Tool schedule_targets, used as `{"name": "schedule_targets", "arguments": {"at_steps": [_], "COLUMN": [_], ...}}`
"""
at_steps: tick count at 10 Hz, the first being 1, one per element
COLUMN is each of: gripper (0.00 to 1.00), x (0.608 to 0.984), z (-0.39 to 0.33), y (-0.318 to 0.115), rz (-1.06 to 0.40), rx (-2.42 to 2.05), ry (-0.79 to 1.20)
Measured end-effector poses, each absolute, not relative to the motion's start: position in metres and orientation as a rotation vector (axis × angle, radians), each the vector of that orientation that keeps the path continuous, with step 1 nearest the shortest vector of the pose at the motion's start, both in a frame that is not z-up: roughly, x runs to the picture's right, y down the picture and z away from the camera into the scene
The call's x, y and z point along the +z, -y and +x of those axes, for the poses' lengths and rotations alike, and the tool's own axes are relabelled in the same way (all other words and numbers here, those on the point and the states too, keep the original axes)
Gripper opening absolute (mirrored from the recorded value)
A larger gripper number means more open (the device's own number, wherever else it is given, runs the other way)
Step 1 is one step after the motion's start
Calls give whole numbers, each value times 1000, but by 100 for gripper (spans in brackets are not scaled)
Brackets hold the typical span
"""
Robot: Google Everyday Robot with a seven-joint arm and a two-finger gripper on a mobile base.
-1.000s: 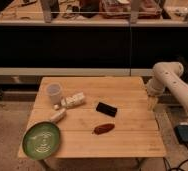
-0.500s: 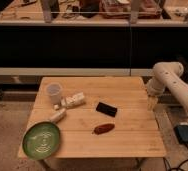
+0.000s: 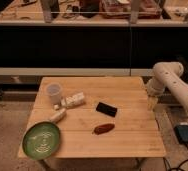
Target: Place the pepper in the ceramic bowl
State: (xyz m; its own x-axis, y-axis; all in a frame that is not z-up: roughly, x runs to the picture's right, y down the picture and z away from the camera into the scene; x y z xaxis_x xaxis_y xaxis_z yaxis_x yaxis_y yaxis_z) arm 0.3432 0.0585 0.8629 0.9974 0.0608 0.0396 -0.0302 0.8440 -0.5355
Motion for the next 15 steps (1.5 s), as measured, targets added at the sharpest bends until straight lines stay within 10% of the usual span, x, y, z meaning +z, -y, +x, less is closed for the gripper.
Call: {"name": "schedule_targets", "arguments": {"at_steps": [15], "gripper": [80], "x": [816], "z": [211], "y": [-81], "rz": [-524], "rx": [-106], "ry": [315]}}
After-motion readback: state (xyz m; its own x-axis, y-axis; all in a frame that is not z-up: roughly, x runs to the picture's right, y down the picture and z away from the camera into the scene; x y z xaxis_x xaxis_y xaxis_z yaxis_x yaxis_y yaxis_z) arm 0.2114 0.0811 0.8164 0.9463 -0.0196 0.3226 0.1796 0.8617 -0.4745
